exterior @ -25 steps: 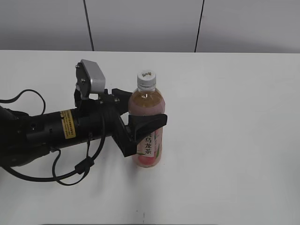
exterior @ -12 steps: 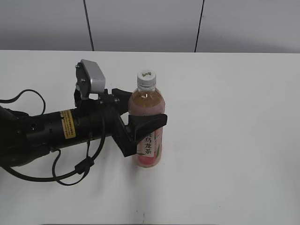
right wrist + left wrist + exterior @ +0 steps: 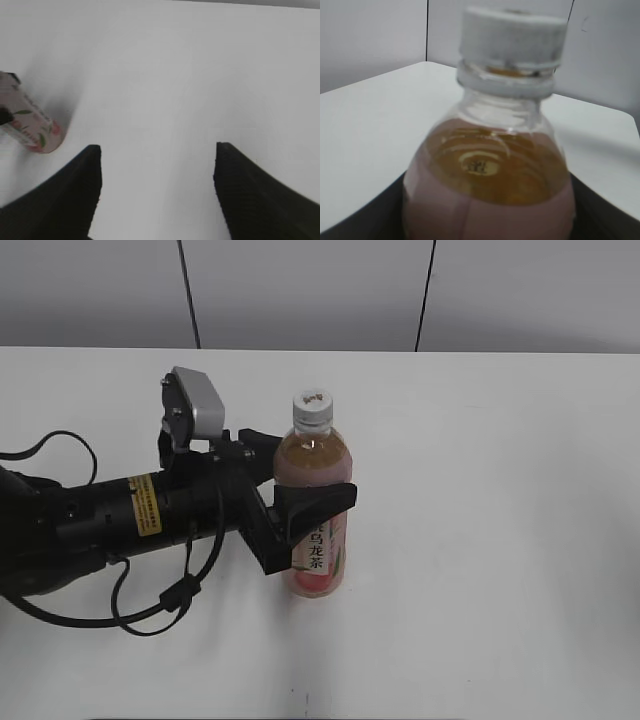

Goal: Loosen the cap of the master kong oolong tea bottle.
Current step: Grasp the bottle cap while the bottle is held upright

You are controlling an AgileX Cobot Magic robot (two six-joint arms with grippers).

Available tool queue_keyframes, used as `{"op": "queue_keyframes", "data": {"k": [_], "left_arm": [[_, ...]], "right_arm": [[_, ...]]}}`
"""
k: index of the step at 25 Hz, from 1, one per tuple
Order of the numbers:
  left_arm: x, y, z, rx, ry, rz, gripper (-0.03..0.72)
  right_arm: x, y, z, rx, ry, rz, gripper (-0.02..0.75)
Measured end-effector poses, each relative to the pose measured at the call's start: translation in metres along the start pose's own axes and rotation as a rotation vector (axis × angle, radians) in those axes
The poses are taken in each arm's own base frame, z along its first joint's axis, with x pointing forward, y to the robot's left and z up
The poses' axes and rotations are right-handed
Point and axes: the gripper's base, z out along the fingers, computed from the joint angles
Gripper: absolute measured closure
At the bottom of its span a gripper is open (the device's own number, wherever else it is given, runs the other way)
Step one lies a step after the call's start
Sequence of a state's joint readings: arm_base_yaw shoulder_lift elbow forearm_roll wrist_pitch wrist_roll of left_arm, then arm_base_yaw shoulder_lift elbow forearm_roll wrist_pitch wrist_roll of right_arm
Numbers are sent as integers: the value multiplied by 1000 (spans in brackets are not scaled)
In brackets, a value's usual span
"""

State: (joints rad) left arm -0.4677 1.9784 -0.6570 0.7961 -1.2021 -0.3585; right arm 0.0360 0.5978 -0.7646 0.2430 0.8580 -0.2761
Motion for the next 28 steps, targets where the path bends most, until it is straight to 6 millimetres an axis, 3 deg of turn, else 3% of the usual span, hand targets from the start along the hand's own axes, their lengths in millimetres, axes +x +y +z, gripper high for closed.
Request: {"op": "queue_keyframes", "data": {"k": [6,12,18,23,28], "left_arm": [[0,0,0,0,0,0,225],[0,0,0,0,-1,0,225],[0,0,0,1,-2,0,225],[0,0,0,1,-2,0,225],[0,0,0,1,-2,0,225]], "right_arm": [[-55,-2,50,-170,128,-44,206],[-105,-7,76,-226,118,-103,206],[-131,8,109,-307,153,-212,206],[-137,39,139,-408,292,-333,244],[-144,69,166,-407,435,-315,263]]}}
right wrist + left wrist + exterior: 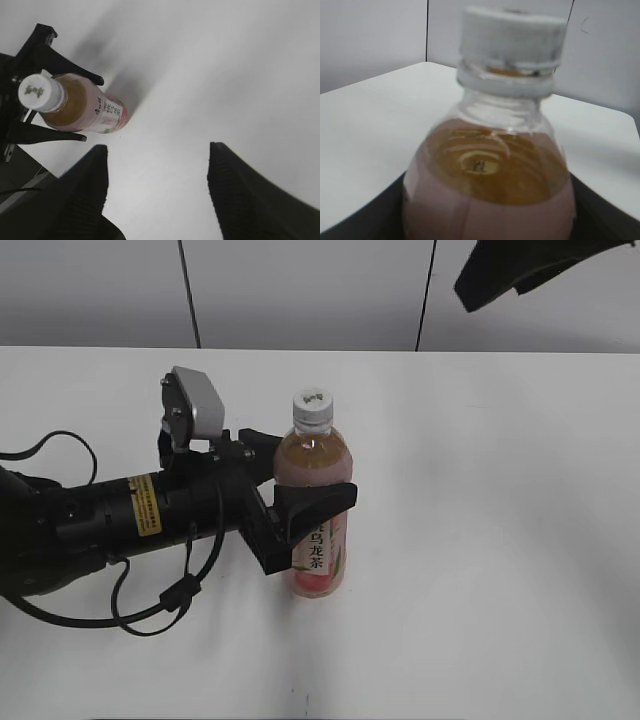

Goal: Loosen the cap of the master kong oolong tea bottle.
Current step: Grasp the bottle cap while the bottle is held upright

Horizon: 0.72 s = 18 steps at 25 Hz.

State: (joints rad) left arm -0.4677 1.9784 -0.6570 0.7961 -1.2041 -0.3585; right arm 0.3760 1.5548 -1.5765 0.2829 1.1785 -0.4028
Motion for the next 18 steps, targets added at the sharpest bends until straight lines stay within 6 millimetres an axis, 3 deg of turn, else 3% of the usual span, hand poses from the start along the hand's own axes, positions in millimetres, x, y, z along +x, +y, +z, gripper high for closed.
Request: {"op": "queue_keyframes", "data": {"k": [9,18], "left_arm": [[0,0,0,0,-1,0,225],[0,0,0,0,-1,0,225]], "right_arm": [[-38,28,39,54,72,76,267],[-43,63,74,-14,142,58,267]]}}
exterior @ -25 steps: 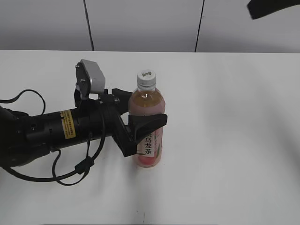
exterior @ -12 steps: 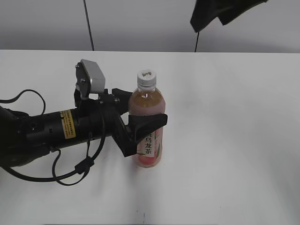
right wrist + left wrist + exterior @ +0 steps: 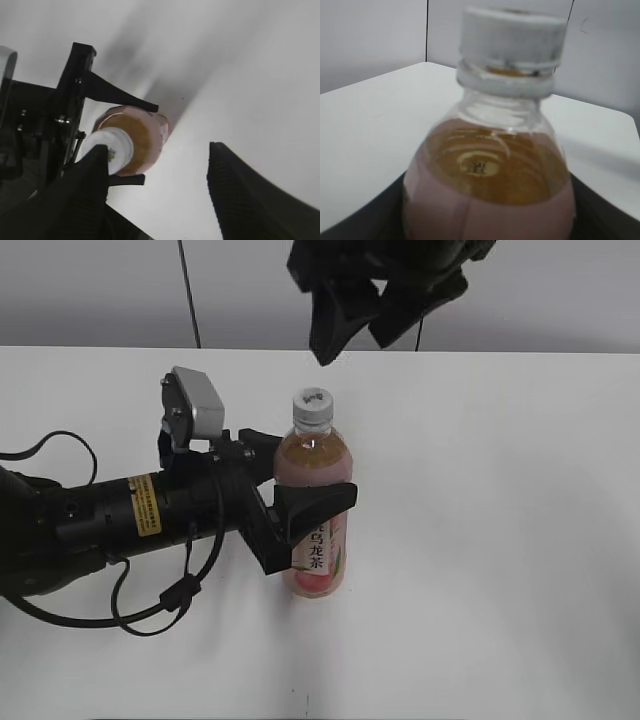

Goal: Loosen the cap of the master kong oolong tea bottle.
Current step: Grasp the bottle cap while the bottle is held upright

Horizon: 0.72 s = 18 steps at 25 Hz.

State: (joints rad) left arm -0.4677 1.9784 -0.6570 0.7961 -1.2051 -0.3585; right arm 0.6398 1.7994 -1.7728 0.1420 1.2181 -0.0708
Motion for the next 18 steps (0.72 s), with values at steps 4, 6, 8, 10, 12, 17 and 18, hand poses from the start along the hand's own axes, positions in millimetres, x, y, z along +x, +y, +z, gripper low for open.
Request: {"op": "queue_keyframes", "data": {"k": [4,6,8,10,12,17,18], "left_arm": [[0,0,0,0,0,0,225],[0,0,0,0,0,0,225],[0,0,0,0,0,0,225],[0,0,0,0,0,0,225],[0,0,0,0,0,0,225],[0,0,0,0,0,0,225],[0,0,0,0,0,0,225]], "right_arm": [[0,17,9,-25,20,-23,267],[0,24,14,-36,33,-18,267],[0,27,20,-45,48,-13,267],[-1,29,27,-60,63,-1,267],[-1,30,33,-69,76,8,267],[-1,29,41,-60,96,32,269],[-1,28,41,-56,96,34,272]]}}
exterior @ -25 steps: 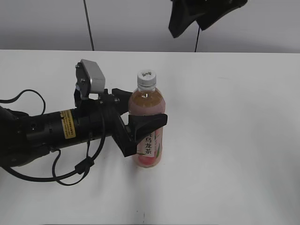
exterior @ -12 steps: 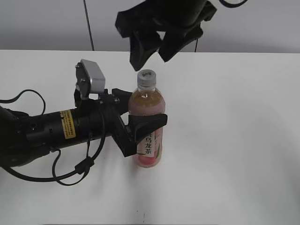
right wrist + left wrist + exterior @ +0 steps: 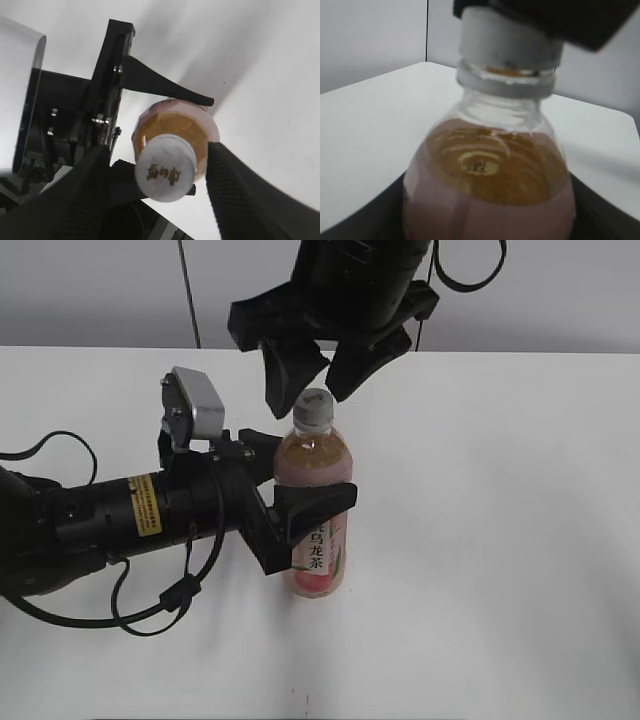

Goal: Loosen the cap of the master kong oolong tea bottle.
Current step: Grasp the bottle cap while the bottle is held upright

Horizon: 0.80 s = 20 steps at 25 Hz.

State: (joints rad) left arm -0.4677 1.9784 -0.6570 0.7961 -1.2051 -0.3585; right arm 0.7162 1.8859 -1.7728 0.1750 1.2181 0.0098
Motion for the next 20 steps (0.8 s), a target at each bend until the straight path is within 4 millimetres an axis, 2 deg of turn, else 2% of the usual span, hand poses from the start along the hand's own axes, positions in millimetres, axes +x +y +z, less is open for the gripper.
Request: {"op": "queue_keyframes", "data": {"k": [11,20], "left_arm": [[0,0,0,0,0,0,225],[0,0,0,0,0,0,225]], "right_arm": [[0,1,0,-8,1,10,336],[0,1,0,-12,1,12,341]]}}
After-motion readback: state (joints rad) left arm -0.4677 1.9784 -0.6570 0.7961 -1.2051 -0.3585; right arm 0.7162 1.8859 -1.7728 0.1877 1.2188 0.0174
